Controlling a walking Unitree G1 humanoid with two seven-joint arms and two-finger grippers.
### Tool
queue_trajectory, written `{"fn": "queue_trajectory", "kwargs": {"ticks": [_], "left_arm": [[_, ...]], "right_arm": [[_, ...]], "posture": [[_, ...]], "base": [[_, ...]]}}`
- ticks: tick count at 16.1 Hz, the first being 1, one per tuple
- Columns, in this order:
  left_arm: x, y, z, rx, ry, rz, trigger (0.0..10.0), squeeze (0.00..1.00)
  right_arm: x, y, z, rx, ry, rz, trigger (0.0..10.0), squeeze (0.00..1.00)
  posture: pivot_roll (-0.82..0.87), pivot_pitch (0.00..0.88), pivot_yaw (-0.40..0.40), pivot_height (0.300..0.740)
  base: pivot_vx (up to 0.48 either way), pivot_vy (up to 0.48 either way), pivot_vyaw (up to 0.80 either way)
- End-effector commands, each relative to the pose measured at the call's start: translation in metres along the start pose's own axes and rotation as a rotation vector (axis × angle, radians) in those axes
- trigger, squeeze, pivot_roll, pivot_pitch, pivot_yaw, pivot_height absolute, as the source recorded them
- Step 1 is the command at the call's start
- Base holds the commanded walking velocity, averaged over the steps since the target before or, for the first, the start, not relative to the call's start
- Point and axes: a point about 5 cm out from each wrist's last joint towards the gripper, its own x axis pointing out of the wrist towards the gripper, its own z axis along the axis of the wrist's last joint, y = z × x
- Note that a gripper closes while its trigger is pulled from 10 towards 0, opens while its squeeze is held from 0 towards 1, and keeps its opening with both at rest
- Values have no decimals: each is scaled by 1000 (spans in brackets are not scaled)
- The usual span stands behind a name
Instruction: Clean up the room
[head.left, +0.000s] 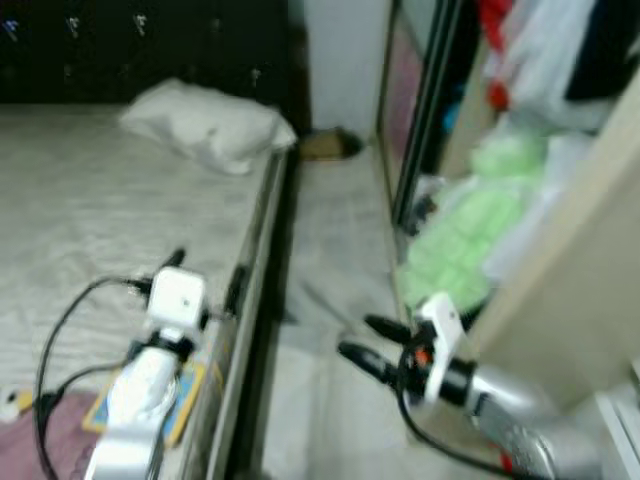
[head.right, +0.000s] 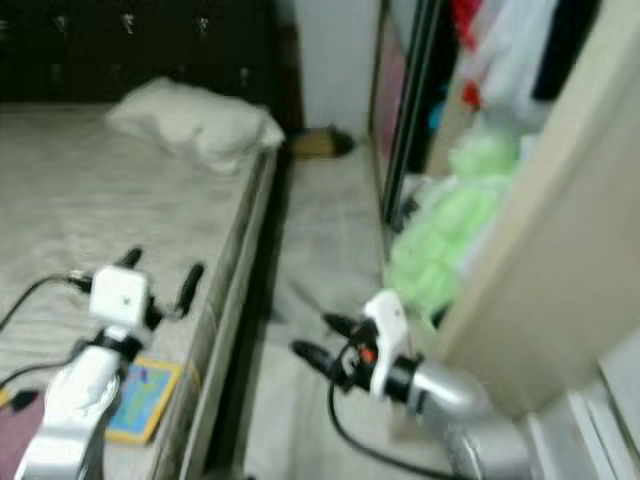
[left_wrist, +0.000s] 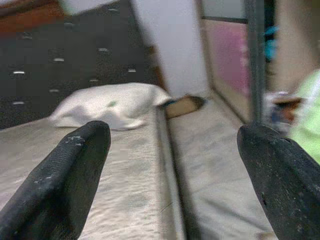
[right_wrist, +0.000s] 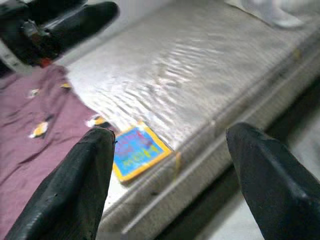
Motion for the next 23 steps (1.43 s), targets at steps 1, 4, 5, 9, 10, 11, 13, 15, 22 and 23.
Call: {"fn": "queue_trajectory", "kwargs": {"ticks": [1, 4, 5, 9, 10, 11, 13, 15, 22, 23], "left_arm": [[2, -4, 3, -7, -11, -14, 10000, 0], [2, -5, 3, -6, -11, -20, 10000, 0], [3, -5, 4, -5, -11, -20, 10000, 0], [2, -4, 3, -2, -6, 9, 10000, 0], [2, -4, 3, -8, 2, 22, 10000, 0], [2, -3, 2, -15, 9, 31, 10000, 0], [2, -3, 2, -15, 15, 36, 10000, 0], [2, -5, 3, -11, 4, 21, 10000, 0], [2, -7, 4, -12, 2, 5, 10000, 0], [2, -6, 4, -13, 0, 5, 10000, 0]], "right_arm": [[-4, -3, 3, -6, -10, -14, 10000, 0], [2, -22, 13, -101, -54, -172, 10000, 0], [2, -27, 16, -105, -74, -223, 10000, 0], [0, -47, 28, -155, -178, -508, 10000, 0], [0, -48, 28, -167, -192, -535, 10000, 0], [0, -50, 28, -174, -198, -554, 10000, 0], [1, -51, 29, -179, -211, -577, 10000, 0], [1, -52, 29, -184, -217, -587, 10000, 0], [2, -55, 33, -212, -236, -612, 10000, 0], [2, -55, 33, -213, -237, -614, 10000, 0]], "posture": [[-40, 0, 19, 740], [-45, 0, 19, 740], [-44, 0, 18, 740], [-43, 0, 18, 740], [-42, 0, 18, 740], [-44, 0, 18, 740], [-45, 0, 18, 740], [-43, 0, 17, 740], [-41, 0, 16, 740], [-41, 0, 16, 740]], "base": [[0, 0, 800], [0, 0, 800], [0, 0, 800], [0, 0, 800], [0, 0, 800], [0, 0, 800], [0, 0, 800], [0, 0, 800], [0, 0, 800], [0, 0, 800]]}}
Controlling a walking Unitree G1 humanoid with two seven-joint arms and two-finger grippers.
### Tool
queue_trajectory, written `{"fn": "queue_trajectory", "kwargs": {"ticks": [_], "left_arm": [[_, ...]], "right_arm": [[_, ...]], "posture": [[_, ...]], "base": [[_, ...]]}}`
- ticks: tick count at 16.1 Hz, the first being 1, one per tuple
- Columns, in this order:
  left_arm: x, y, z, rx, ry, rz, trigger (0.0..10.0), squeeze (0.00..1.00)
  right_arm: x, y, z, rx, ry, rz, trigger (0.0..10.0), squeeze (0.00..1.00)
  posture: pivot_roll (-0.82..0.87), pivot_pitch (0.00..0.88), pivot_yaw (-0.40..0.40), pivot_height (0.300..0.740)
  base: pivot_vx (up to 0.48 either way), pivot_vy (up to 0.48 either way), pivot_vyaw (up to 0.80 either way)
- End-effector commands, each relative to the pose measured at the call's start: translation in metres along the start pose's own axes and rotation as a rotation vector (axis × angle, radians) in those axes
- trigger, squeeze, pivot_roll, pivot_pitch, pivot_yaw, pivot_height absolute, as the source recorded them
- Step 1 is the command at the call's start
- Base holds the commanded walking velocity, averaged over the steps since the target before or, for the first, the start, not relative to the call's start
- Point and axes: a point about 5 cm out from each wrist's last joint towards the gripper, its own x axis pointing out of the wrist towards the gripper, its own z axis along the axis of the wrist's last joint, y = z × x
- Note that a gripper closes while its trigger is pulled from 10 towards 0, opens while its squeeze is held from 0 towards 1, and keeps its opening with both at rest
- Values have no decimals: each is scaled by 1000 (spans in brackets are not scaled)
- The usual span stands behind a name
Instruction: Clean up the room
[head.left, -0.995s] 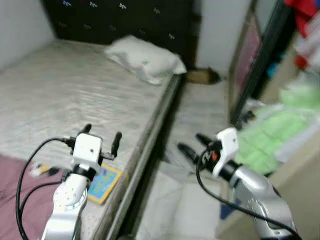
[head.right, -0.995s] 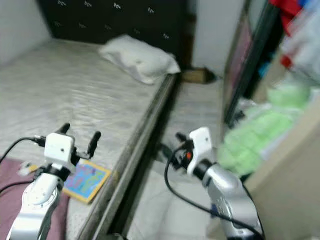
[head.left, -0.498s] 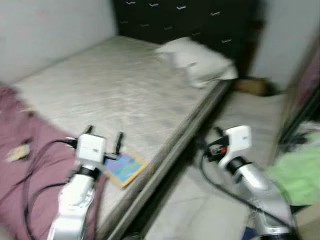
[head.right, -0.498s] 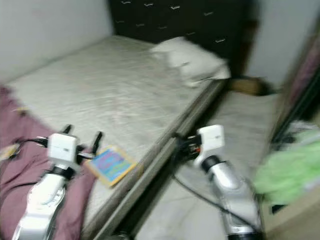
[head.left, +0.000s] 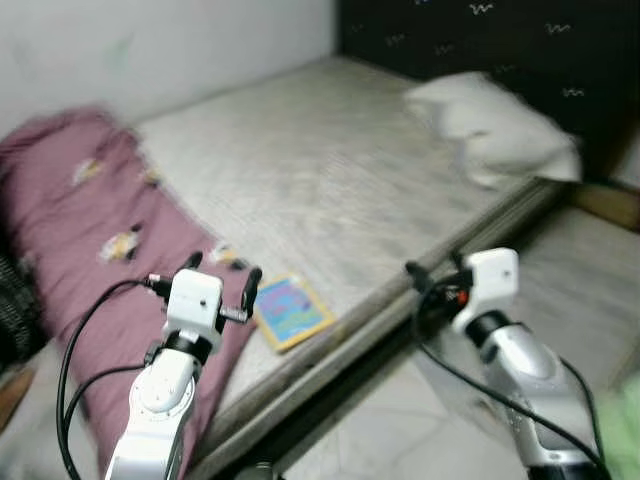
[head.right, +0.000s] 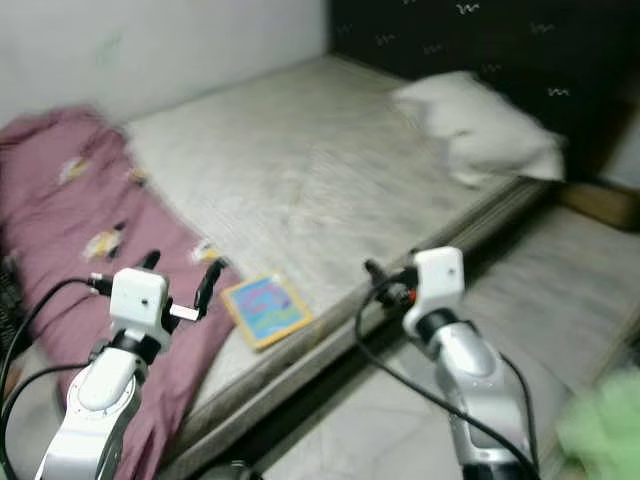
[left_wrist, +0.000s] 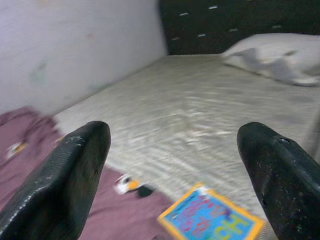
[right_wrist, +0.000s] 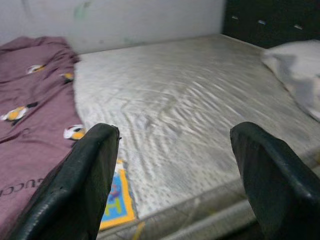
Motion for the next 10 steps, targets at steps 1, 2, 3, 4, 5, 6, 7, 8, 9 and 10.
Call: {"fn": "queue_trajectory", "kwargs": {"ticks": [1, 2, 3, 4, 5, 6, 7, 8, 9, 10], "left_arm": [[0, 7, 2, 11, -7, 19, 10000, 0], [0, 7, 2, 4, -10, 17, 10000, 0], [0, 7, 2, 1, -11, 18, 10000, 0], [-1, 8, 2, 7, -10, 28, 10000, 0], [-1, 8, 3, 7, -11, 28, 10000, 0], [0, 8, 4, 17, -19, 35, 10000, 0], [0, 8, 4, 17, -20, 33, 10000, 0], [1, 8, 4, 16, -20, 33, 10000, 0], [2, 9, 4, 13, -22, 34, 10000, 0], [2, 8, 5, 14, -31, 28, 10000, 0]], "right_arm": [[4, 9, 3, 2, -17, 32, 10000, 0], [5, 9, 3, 0, -19, 32, 10000, 0], [5, 9, 3, -2, -20, 31, 10000, 0], [5, 8, 3, -5, -26, 23, 10000, 0], [6, 7, 4, -7, -31, 14, 10000, 0], [7, 5, 5, -9, -43, -12, 10000, 0], [7, 5, 5, -10, -46, -19, 10000, 0], [8, 5, 6, -10, -49, -23, 10000, 0], [8, 5, 6, -6, -56, -30, 10000, 0], [8, 5, 6, -11, -60, -37, 10000, 0]], "posture": [[-41, 0, 16, 740], [-41, 0, 16, 740], [-41, 0, 16, 740], [-40, 0, 15, 740], [-40, 0, 15, 740], [-40, 0, 17, 740], [-40, 0, 18, 740], [-41, 0, 19, 740], [-41, 0, 21, 740], [-43, 0, 22, 740]], "base": [[0, 0, 800], [0, 0, 800], [0, 0, 800], [0, 0, 800], [0, 0, 800], [0, 0, 800], [0, 0, 800], [0, 0, 800], [0, 0, 800], [0, 0, 800]]}}
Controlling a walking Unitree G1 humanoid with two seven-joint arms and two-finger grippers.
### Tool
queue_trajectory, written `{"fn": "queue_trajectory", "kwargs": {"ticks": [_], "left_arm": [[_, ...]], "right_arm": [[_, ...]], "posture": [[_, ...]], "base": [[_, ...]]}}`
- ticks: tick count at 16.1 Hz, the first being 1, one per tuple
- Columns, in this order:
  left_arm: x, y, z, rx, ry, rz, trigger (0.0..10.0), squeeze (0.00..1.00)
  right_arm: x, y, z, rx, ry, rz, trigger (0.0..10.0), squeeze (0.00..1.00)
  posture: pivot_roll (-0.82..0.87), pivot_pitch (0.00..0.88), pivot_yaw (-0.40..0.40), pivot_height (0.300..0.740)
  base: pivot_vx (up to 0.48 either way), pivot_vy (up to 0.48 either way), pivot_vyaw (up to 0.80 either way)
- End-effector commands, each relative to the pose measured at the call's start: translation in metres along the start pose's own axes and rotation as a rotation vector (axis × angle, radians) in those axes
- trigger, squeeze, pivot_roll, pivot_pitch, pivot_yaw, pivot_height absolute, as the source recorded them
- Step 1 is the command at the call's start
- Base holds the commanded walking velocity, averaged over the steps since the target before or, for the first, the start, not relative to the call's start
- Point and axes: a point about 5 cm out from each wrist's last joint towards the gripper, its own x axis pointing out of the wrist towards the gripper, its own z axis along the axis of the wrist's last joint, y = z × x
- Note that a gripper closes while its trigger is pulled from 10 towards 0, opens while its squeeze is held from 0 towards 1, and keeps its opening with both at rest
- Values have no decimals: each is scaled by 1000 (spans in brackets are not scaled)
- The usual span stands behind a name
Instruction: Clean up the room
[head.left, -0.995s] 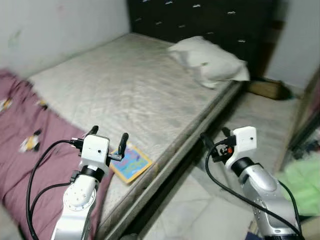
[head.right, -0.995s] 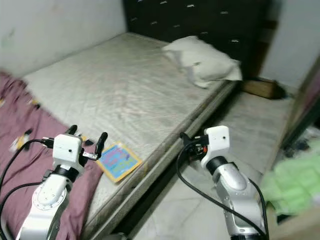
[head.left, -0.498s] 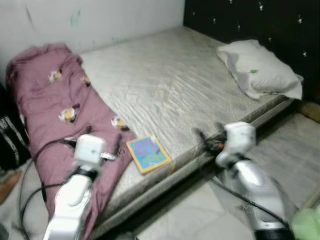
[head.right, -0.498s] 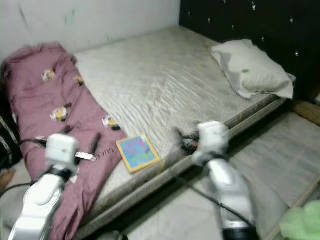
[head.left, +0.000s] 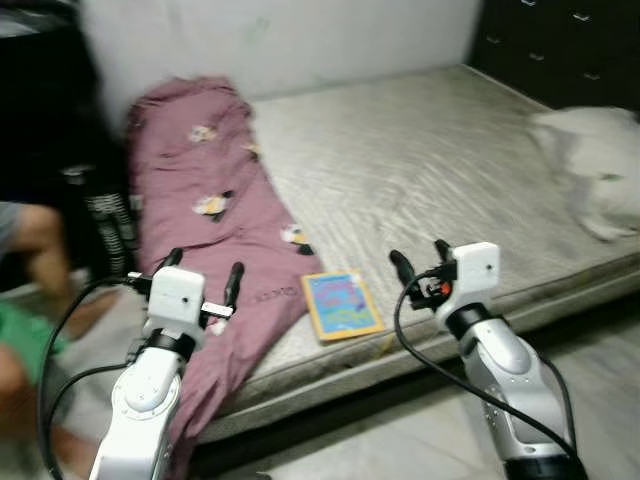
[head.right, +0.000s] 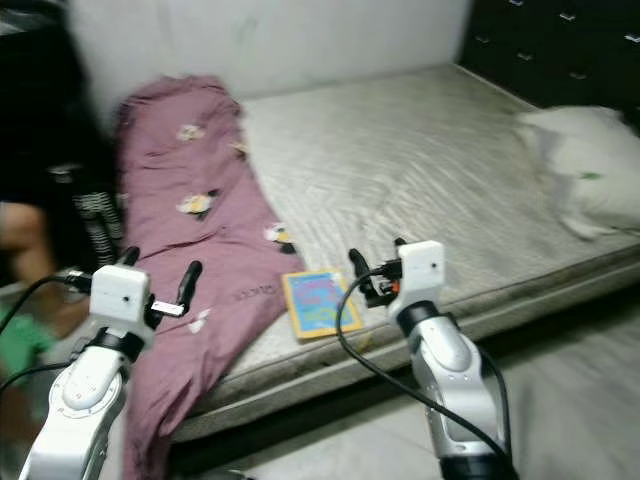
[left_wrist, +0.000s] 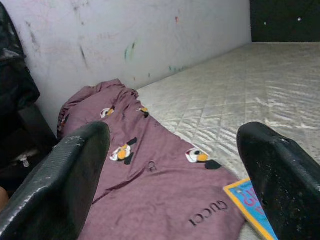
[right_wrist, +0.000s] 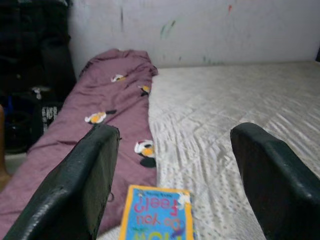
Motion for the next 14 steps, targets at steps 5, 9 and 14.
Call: {"fn": "queue_trajectory", "kwargs": {"ticks": [5, 9, 14], "left_arm": [[3, 3, 5, 17, -30, 33, 10000, 0], [4, 5, 3, -1, -16, 44, 10000, 0], [10, 2, 6, -41, -33, -9, 10000, 0]], "right_arm": [[1, -5, 1, 5, -17, -70, 10000, 0], [3, -4, 0, 7, -22, -95, 10000, 0], [6, -7, 3, 22, -43, -142, 10000, 0]], "posture": [[-47, 0, 23, 740], [-47, 0, 29, 740], [-55, 0, 39, 740]], "base": [[0, 0, 800], [0, 0, 800], [0, 0, 443]]}}
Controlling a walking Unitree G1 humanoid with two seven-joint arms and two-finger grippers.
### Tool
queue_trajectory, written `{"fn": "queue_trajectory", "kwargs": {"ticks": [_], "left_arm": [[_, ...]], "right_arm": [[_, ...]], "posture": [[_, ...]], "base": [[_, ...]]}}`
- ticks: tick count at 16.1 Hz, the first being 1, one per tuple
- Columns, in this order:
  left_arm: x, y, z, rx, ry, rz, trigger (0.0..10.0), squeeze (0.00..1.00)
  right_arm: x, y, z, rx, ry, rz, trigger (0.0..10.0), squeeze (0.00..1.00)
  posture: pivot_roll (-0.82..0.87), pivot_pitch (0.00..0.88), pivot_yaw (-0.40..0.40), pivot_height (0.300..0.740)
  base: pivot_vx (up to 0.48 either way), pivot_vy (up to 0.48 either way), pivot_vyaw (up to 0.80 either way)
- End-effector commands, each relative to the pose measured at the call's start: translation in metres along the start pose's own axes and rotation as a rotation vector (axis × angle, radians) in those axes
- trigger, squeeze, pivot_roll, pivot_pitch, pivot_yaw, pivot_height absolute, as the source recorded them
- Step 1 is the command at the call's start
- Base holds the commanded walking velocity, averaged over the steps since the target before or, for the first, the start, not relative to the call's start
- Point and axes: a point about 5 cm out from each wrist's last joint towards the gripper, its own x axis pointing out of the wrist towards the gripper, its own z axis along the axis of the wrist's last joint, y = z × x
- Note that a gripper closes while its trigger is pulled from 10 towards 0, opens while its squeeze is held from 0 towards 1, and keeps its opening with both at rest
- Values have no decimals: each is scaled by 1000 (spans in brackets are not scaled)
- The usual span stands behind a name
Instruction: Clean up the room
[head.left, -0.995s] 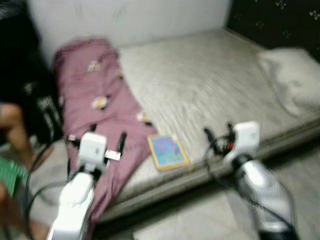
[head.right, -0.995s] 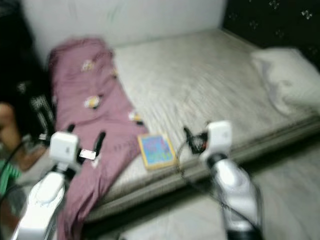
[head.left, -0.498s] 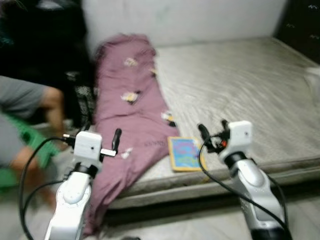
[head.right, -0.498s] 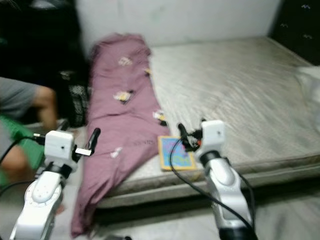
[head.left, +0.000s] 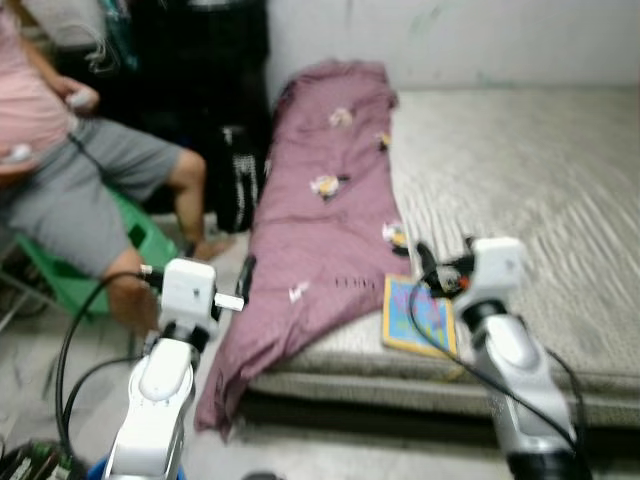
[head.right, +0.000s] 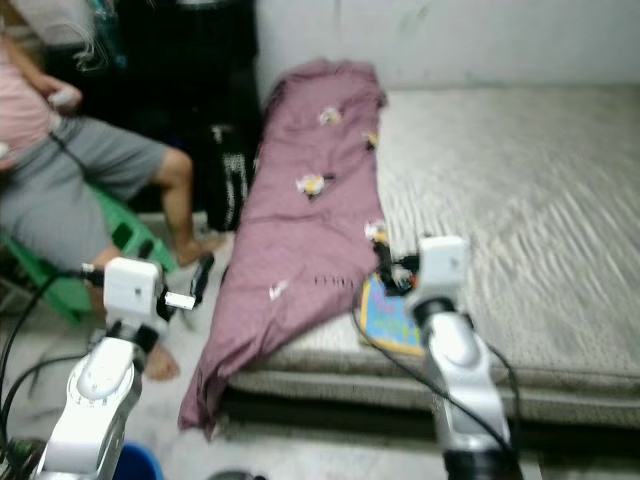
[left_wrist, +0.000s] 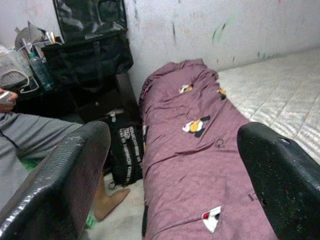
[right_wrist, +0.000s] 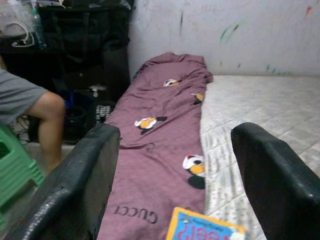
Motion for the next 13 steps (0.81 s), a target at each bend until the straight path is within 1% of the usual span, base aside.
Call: {"fn": "queue_trajectory", "kwargs": {"ticks": [1, 3, 6, 7, 10, 11, 12, 13], "left_arm": [[0, 3, 2, -14, -4, -13, 10000, 0], [-3, 1, 1, -32, -2, -31, 10000, 0], [-3, 1, 1, -32, -4, -32, 10000, 0], [-3, 1, 1, -34, -6, -36, 10000, 0], [-3, 1, 1, -38, -7, -46, 10000, 0], [-3, 0, 0, -35, -1, -42, 10000, 0], [-3, 1, -1, -20, 10, -30, 10000, 0], [-2, 1, -2, -20, 10, -16, 10000, 0]], "right_arm": [[3, 4, 1, 17, -5, 1, 10000, 0], [2, 2, -1, 15, -1, -13, 10000, 0], [3, 2, -2, 21, 10, -13, 10000, 0], [3, 1, -2, 21, 9, -13, 10000, 0], [5, 0, -1, 15, 3, -20, 10000, 0], [5, -1, -1, 14, 4, -24, 10000, 0], [5, -2, -1, 14, 4, -27, 10000, 0], [5, -3, -1, 12, 5, -30, 10000, 0]], "posture": [[-55, 0, 39, 740], [-54, 0, 37, 740], [-48, 0, 32, 740], [-48, 0, 31, 740], [-49, 0, 29, 740], [-49, 0, 29, 740], [-48, 0, 28, 740], [-48, 0, 29, 740]], "base": [[0, 0, 0], [294, 0, 0], [361, 0, 0], [382, 0, -500], [406, 0, 0], [262, 0, 0], [0, 0, 0], [0, 0, -425]]}}
